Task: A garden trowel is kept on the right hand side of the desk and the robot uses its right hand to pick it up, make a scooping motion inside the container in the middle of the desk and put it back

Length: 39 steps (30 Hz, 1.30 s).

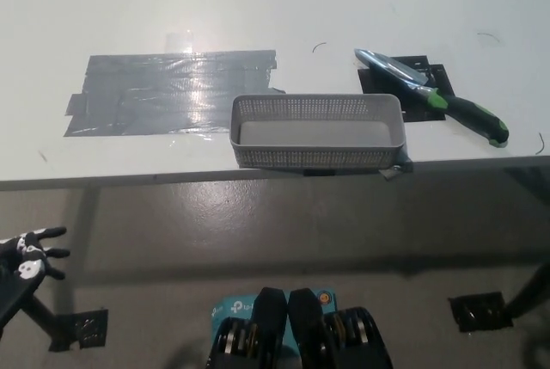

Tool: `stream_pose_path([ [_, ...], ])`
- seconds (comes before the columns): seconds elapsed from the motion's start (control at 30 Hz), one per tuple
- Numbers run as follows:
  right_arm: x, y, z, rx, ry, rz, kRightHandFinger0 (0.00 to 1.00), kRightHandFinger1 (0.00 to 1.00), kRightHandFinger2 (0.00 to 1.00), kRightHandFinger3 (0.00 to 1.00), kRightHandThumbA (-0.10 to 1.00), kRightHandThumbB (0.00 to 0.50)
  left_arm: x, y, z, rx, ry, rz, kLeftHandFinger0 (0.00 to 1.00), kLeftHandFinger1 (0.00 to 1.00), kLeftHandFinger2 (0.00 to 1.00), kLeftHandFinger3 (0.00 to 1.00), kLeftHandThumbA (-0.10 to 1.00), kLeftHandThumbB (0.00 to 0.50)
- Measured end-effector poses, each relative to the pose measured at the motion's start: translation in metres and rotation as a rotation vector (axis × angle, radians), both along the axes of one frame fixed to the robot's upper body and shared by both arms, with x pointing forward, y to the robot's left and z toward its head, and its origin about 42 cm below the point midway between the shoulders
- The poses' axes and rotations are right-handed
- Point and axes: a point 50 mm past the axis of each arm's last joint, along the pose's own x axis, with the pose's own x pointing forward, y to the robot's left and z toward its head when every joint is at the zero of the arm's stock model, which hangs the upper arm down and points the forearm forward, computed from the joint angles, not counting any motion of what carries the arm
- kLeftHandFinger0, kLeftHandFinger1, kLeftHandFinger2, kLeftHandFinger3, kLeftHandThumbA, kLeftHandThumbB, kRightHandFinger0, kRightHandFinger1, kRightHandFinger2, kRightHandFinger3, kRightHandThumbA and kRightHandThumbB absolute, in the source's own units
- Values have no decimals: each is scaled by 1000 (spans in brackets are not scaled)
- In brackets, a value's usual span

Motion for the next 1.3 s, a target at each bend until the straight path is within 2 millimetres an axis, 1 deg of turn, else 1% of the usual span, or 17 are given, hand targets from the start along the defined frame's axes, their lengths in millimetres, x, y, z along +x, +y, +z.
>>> stream_pose_path([
  [0.03,8,2,12,-37,-31,13,781,1000,1000,1000,480,394,1,0,1,1,-4,-1,533,631,732,826,-100,156],
  [0.07,18,3,26,-80,-64,28,1000,1000,1000,1000,597,397,2,-1,2,1,-8,-3,502,619,723,831,-100,162],
  [0.13,33,8,49,-154,-111,51,1000,1000,1000,1000,730,427,4,-1,3,1,-12,-6,479,611,719,834,-100,169],
  [0.17,40,12,61,-187,-134,65,1000,1000,1000,1000,767,450,4,-2,3,1,-12,-7,475,610,716,836,-100,161],
  [0.2,47,16,73,-231,-151,77,1000,1000,1000,1000,839,491,4,-2,3,1,-11,-8,479,621,726,843,-100,159],
  [0.23,54,20,84,-268,-168,92,1000,1000,1000,1000,891,499,4,-2,3,1,-11,-9,479,622,724,842,-100,166],
  [0.27,62,24,95,-306,-178,101,1000,1000,1000,1000,905,500,4,-2,3,1,-11,-10,479,622,723,841,-100,167],
  [0.37,78,36,117,-395,-192,130,1000,1000,1000,1000,1000,500,4,-3,3,1,-10,-12,512,629,721,848,-100,161],
  [0.43,94,48,138,-476,-202,147,1000,1000,1000,1000,1000,500,5,-4,3,1,-10,-18,508,615,714,830,-100,164],
  [0.5,109,57,152,-544,-198,153,1000,1000,1000,1000,1000,500,5,-6,2,1,-8,-22,495,617,718,823,-100,163],
  [0.63,136,74,171,-662,-154,155,1000,1000,1000,1000,1000,500,6,-7,2,4,-6,-32,484,621,723,820,-100,174],
  [0.67,146,81,177,-695,-134,152,1000,1000,1000,1000,1000,500,7,-7,3,10,-5,-37,482,626,733,826,-100,180],
  [0.8,179,91,183,-780,-30,120,1000,1000,1000,1000,1000,500,8,-7,5,25,-2,-50,460,607,716,819,-100,188],
  [0.9,198,91,173,-815,63,97,1000,1000,1000,1000,1000,500,8,-8,5,32,3,-59,443,588,699,811,-100,183],
  [1.03,221,89,149,-854,212,65,1000,1000,1000,1000,1000,500,8,-8,4,39,10,-67,438,580,685,810,-100,193],
  [1.2,230,89,126,-856,316,47,1000,1000,1000,1000,1000,500,8,-10,3,42,15,-76,396,560,670,788,-100,206],
  [1.3,233,89,112,-856,371,44,1000,1000,1000,1000,1000,500,8,-9,4,47,18,-85,400,560,669,786,-100,211],
])
